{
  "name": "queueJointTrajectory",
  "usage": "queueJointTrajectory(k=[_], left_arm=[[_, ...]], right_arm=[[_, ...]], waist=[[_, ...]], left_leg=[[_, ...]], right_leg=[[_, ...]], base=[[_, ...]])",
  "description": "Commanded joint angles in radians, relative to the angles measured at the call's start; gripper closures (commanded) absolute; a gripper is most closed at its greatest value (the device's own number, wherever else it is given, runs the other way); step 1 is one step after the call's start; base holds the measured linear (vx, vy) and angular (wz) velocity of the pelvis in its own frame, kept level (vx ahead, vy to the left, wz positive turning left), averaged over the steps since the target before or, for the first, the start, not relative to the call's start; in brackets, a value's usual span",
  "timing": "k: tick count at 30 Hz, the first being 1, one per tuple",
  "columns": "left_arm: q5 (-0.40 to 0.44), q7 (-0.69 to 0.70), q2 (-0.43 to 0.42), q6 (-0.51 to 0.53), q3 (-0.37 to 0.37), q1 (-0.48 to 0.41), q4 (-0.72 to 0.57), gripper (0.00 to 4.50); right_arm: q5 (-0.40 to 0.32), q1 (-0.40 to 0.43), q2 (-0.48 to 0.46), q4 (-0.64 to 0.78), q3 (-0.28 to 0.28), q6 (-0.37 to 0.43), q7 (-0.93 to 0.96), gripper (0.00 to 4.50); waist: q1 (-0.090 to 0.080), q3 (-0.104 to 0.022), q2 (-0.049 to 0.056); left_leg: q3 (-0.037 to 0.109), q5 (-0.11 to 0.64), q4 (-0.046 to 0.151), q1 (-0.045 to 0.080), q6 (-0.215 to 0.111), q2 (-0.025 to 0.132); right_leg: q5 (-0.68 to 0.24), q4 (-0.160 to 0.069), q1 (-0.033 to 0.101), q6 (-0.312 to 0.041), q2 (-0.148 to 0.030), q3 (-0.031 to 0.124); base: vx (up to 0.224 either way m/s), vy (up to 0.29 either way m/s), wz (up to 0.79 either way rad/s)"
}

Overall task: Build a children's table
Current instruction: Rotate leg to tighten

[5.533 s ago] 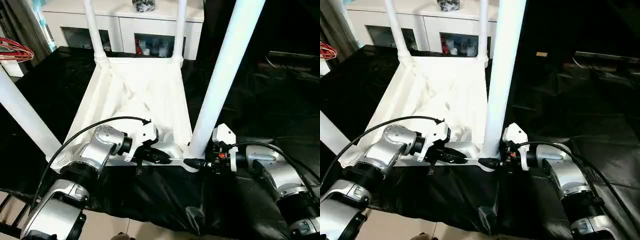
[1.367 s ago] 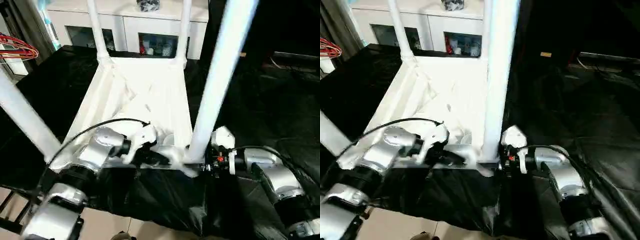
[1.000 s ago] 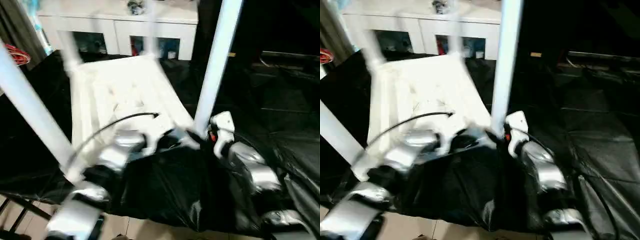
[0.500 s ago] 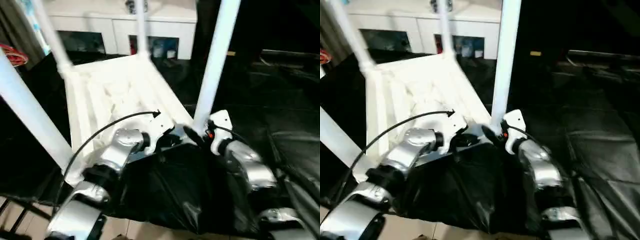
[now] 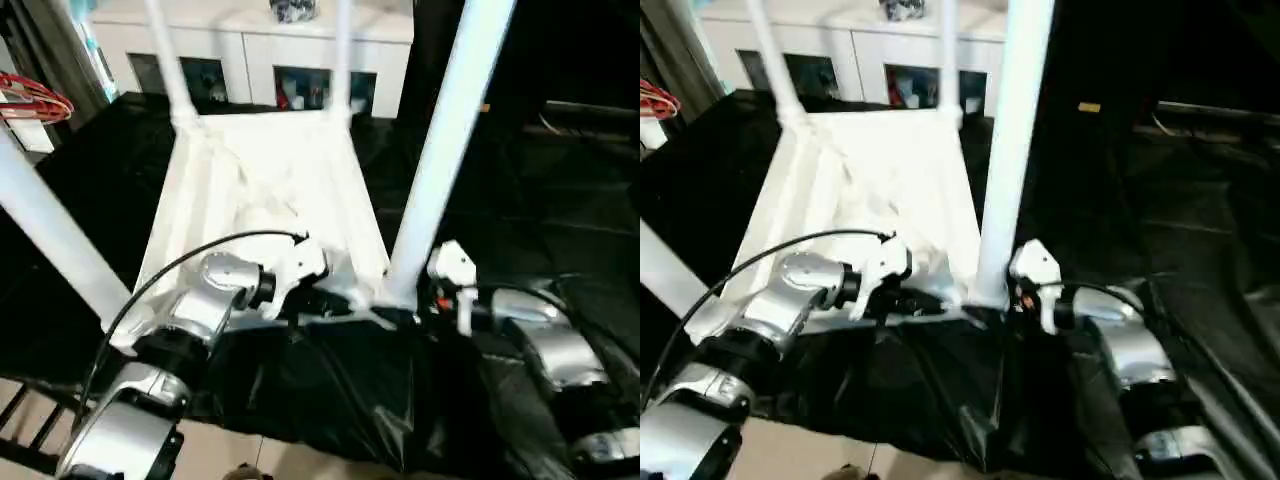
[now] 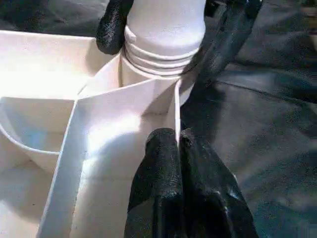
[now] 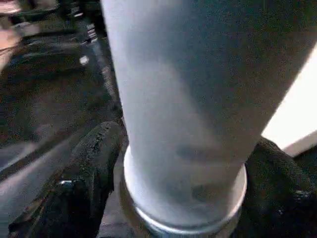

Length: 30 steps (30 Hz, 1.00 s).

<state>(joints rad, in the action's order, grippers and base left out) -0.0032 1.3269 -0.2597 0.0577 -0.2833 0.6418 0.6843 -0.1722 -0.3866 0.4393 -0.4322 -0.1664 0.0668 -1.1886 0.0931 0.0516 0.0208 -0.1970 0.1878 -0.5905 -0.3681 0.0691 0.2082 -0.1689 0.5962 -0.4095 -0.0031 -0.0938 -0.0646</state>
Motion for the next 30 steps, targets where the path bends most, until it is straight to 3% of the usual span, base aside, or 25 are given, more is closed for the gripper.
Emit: queueJointTrajectory(k=[1, 7, 13, 17, 19, 20, 21, 28, 29, 30], left_arm=[[-0.042, 0.05, 0.006, -0.031, 0.002, 0.019, -0.057, 4.5], [-0.046, 0.075, -0.009, -0.013, -0.002, 0.012, -0.071, 4.5], [-0.04, 0.02, 0.005, -0.018, 0.006, 0.002, -0.073, 4.5], [-0.005, -0.17, 0.069, -0.019, 0.044, 0.025, -0.027, 4.5], [0.009, -0.247, 0.098, -0.008, 0.054, 0.04, -0.007, 4.5], [0.021, -0.319, 0.125, 0.001, 0.062, 0.055, 0.011, 4.5], [0.026, -0.34, 0.134, 0.007, 0.062, 0.057, 0.013, 4.5], [0.058, -0.469, 0.21, 0.058, 0.044, 0.059, 0.004, 4.5], [0.06, -0.46, 0.215, 0.059, 0.033, 0.052, -0.003, 4.5], [0.061, -0.454, 0.217, 0.056, 0.029, 0.048, -0.006, 4.5]], right_arm=[[-0.016, 0.015, 0.002, 0.03, -0.031, 0.024, -0.047, 1.3], [-0.017, 0.027, -0.005, 0.039, -0.051, 0.035, -0.066, 1.71], [-0.012, 0.037, -0.038, 0.032, -0.052, 0.042, -0.03, 1.8], [0.043, 0.001, -0.137, -0.073, 0.013, 0.0, 0.252, 1.8], [0.049, -0.021, -0.183, -0.122, 0.04, 0.009, 0.365, 1.81], [0.048, -0.038, -0.225, -0.157, 0.059, 0.023, 0.445, 1.81], [0.048, -0.044, -0.238, -0.166, 0.062, 0.026, 0.466, 1.81], [0.091, -0.101, -0.347, -0.242, 0.057, -0.005, 0.631, 1.81], [0.094, -0.107, -0.357, -0.244, 0.052, -0.016, 0.626, 1.25], [0.093, -0.11, -0.362, -0.247, 0.055, -0.022, 0.623, 1.25]], waist=[[0.001, -0.07, -0.01], [0.006, -0.07, -0.01], [0.008, -0.07, -0.011], [-0.007, -0.064, -0.017], [-0.016, -0.064, -0.023], [-0.022, -0.06, -0.021], [-0.025, -0.06, -0.022], [-0.037, -0.064, -0.021], [-0.036, -0.066, -0.02], [-0.036, -0.066, -0.014]], left_leg=[[0.007, 0.17, 0.063, 0.01, -0.094, 0.025], [0.008, 0.169, 0.065, 0.011, -0.083, 0.027], [0.008, 0.168, 0.065, 0.011, -0.076, 0.027], [0.009, 0.213, 0.07, 0.013, -0.038, 0.022], [0.015, 0.214, 0.074, 0.005, -0.029, 0.019], [0.012, 0.236, 0.074, 0.012, -0.024, 0.018], [0.013, 0.243, 0.073, 0.013, -0.019, 0.016], [0.013, 0.2, 0.072, 0.007, -0.035, 0.016], [0.012, 0.199, 0.071, 0.009, -0.038, 0.017], [0.012, 0.199, 0.07, 0.011, -0.041, 0.017]], right_leg=[[-0.134, -0.055, 0.057, -0.273, -0.047, 0.035], [-0.144, -0.055, 0.055, -0.271, -0.047, 0.035], [-0.15, -0.055, 0.054, -0.265, -0.048, 0.035], [-0.268, -0.069, 0.049, -0.231, -0.051, 0.036], [-0.312, -0.072, 0.059, -0.2, -0.05, 0.033], [-0.354, -0.08, 0.044, -0.19, -0.05, 0.035], [-0.378, -0.083, 0.045, -0.184, -0.051, 0.034], [-0.284, -0.075, 0.05, -0.203, -0.048, 0.035], [-0.279, -0.075, 0.05, -0.203, -0.048, 0.034], [-0.267, -0.074, 0.048, -0.208, -0.048, 0.036]], base=[[0.0, 0.0, 0.0], [0.0, 0.0, 0.0], [0.0, 0.0, 0.0], [0.0, 0.0, 0.0], [0.0, 0.0, 0.0], [0.0, 0.0, 0.0], [0.0, 0.0, 0.0], [0.0, 0.0, 0.0], [0.0, 0.0, 0.0], [0.0, 0.0, 0.0]])
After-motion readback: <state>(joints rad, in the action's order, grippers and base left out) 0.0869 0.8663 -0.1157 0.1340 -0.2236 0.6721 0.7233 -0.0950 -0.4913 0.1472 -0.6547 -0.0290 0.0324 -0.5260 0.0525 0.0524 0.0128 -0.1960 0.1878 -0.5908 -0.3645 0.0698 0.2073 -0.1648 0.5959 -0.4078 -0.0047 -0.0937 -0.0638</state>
